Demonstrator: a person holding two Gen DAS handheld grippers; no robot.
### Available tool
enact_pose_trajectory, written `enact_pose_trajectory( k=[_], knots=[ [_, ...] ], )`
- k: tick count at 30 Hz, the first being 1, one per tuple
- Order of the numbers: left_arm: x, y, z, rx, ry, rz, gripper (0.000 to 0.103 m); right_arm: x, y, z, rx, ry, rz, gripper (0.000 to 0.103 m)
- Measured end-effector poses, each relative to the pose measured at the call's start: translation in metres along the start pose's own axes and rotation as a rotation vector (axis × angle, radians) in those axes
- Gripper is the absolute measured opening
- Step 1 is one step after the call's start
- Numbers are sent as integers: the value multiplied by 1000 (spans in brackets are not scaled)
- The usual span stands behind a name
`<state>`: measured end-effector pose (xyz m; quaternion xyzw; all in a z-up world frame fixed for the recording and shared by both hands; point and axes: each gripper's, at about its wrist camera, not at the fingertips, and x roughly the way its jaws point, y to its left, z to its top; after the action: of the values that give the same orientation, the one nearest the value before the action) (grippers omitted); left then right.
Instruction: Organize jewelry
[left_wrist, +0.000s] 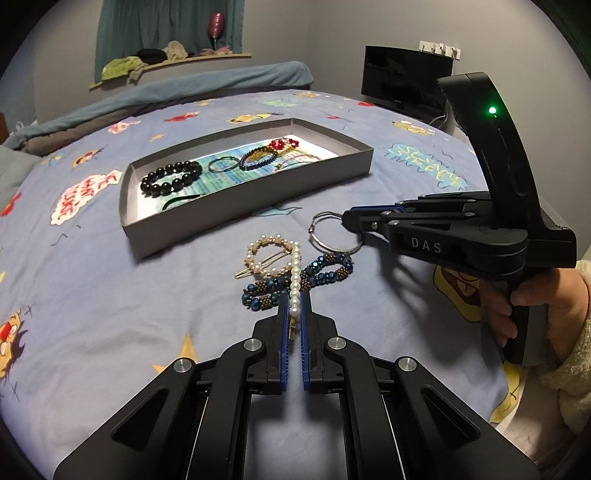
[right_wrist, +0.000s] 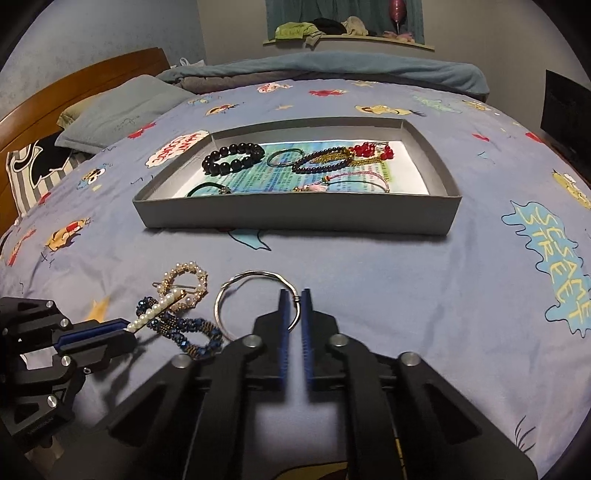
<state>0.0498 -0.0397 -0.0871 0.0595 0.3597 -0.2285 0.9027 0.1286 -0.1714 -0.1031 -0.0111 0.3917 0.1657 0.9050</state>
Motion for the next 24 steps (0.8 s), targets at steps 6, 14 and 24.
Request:
enact_pose_trajectory(
  k=[6,14,24],
  knots=[
    [-15,2,5,9,-37,4,6,-18,-6,2,13,-65,-14,4],
    [-32,21,27,-4,-80,31,6,-38,-13,22,9,-116,-18,4],
    [-6,59,76,-27,-85,68,6,-32,-12,68,-27,-168,-43,1]
  ],
)
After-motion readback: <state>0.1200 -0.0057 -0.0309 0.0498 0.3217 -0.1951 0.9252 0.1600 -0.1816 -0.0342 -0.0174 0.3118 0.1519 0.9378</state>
